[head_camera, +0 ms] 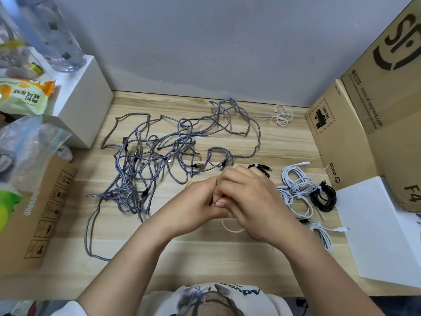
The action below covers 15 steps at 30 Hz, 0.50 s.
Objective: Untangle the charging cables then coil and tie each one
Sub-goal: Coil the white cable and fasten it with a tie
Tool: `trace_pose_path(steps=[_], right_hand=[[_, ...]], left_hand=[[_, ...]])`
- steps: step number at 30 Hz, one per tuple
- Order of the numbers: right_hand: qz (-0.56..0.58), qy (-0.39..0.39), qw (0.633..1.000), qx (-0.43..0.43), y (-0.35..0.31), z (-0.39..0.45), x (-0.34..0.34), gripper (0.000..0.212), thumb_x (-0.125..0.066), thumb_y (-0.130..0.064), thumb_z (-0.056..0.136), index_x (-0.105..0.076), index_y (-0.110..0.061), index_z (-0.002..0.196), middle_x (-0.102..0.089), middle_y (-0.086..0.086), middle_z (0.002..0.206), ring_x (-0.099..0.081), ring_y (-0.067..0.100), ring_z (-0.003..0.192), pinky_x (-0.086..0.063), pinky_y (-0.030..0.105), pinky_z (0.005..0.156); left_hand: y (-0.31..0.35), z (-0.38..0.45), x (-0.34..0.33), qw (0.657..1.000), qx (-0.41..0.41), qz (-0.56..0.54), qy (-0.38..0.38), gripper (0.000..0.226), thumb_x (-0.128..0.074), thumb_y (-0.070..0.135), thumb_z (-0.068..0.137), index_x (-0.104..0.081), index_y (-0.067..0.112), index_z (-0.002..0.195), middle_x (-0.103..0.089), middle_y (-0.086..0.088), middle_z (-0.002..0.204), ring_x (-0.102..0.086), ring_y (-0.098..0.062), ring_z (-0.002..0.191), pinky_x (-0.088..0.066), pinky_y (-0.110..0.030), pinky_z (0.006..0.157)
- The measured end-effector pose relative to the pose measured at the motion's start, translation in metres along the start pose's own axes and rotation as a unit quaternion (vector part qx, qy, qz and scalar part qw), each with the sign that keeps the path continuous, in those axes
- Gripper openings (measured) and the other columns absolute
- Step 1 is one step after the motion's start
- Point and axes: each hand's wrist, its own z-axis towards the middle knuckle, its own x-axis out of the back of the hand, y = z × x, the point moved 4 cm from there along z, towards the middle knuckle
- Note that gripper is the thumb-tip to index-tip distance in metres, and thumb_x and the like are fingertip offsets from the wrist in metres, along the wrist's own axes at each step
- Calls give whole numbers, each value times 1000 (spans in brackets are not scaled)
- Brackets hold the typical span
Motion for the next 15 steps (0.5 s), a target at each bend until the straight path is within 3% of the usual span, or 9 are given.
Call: trace_pose_path(steps=[4,7,8,10,11,12,13,14,15], right_hand=[[62,18,997,-49,6,-5,-6,11,-47,-26,77,-55,-19,73,-56,-4,76,-47,15,75,-36,30,66],[78,32,995,-44,6,-10,-15,6,-49,-25,79,-52,-22,75,-56,-5,74,-49,17,72,-42,39,64],[91,41,994,-45,6,-11,-17,4,-50,-24,80,-51,-23,76,-56,-5,74,-50,18,71,-43,40,63],[131,72,987,-54,1,-10,-15,6,-50,-22,81,-48,-27,79,-57,-6,75,-50,17,72,-44,41,64],[159,87,982,-54,-4,-8,-14,8,-49,-20,81,-47,-28,80,-56,-7,75,-50,15,73,-42,40,66],[185,99,977,-47,-11,-6,-13,10,-48,-18,80,-47,-27,80,-56,-7,75,-49,15,73,-41,38,68],[207,106,972,-32,-20,-3,-13,10,-48,-15,81,-50,-24,80,-56,-5,75,-49,15,73,-39,35,69],[222,112,969,-16,-29,-1,-13,10,-47,-11,81,-53,-19,78,-56,-3,75,-49,16,73,-38,32,69],[234,120,965,-8,-35,0,-12,11,-47,-9,81,-56,-14,77,-57,-2,74,-49,16,72,-37,29,69]], left_hand=[[3,-7,-8,994,-7,-50,-92,33,-64,42,77,-41,45,100,-42,15,84,-38,-2,74,-35,-21,72],[1,-11,-10,991,-2,-23,-130,32,-61,12,87,-34,29,95,-36,5,81,-34,3,72,-33,-13,71],[-1,-11,-11,990,1,-7,-139,32,-58,6,89,-33,27,92,-34,4,78,-33,2,69,-33,-13,67],[2,-11,-15,987,26,25,-156,19,-54,8,90,-39,20,92,-40,-7,81,-36,-6,74,-42,-27,72],[4,-11,-20,983,30,44,-173,7,-51,9,91,-47,13,95,-48,-14,87,-40,-13,79,-44,-31,80],[5,-10,-24,979,34,65,-189,12,-47,6,93,-53,2,103,-55,-22,102,-43,-16,86,-42,-22,86],[9,-10,-29,971,26,102,-213,23,-40,3,96,-50,-4,116,-51,-26,121,-42,-13,98,-33,-6,86],[10,-11,-34,961,27,139,-238,32,-32,2,99,-41,-5,129,-41,-23,139,-37,-11,113,-24,0,84],[9,-11,-39,948,26,182,-259,38,-26,4,101,-30,-2,138,-30,-18,149,-29,-12,127,-20,-6,87]])
